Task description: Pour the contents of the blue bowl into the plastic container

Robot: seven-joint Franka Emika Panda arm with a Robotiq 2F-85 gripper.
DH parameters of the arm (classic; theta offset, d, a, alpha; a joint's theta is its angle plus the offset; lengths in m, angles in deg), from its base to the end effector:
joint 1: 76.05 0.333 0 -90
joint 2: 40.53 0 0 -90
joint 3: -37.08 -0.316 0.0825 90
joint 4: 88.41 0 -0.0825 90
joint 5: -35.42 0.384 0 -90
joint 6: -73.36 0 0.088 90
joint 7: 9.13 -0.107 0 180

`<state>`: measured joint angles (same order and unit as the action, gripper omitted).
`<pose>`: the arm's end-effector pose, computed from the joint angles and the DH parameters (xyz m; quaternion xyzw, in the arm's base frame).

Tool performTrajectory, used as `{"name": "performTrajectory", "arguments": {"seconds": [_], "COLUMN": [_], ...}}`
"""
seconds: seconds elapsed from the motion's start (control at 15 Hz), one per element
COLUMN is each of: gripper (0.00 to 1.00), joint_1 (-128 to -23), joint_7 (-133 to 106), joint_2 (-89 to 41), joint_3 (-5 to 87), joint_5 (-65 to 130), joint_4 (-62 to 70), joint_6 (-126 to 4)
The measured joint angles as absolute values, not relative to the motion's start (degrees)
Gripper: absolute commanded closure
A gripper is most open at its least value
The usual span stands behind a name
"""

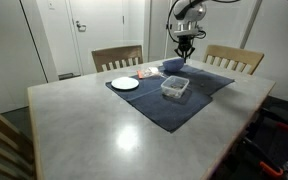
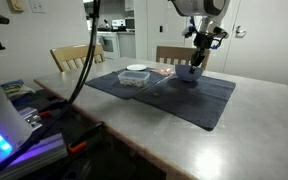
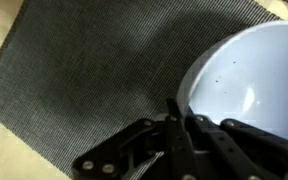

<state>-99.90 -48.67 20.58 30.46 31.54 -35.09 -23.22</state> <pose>0.7058 -0.2588 0.2032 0.8632 -0.4808 -0.1538 0.0080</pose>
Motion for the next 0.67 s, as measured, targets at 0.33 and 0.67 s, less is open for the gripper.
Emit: {"name": "performTrajectory", "arguments": {"seconds": [0.33, 0.67], "gripper": [0.42, 0.07], "joint_1": [-101.8, -99.2], "joint_7": [-48.7, -48.7], "joint_2": [14.9, 5.7], "joint_3": [30.1, 33.8], "joint_5": [33.1, 36.1], "joint_4": [-23.3, -11.3], "joint_6": [-28.9, -28.6]}}
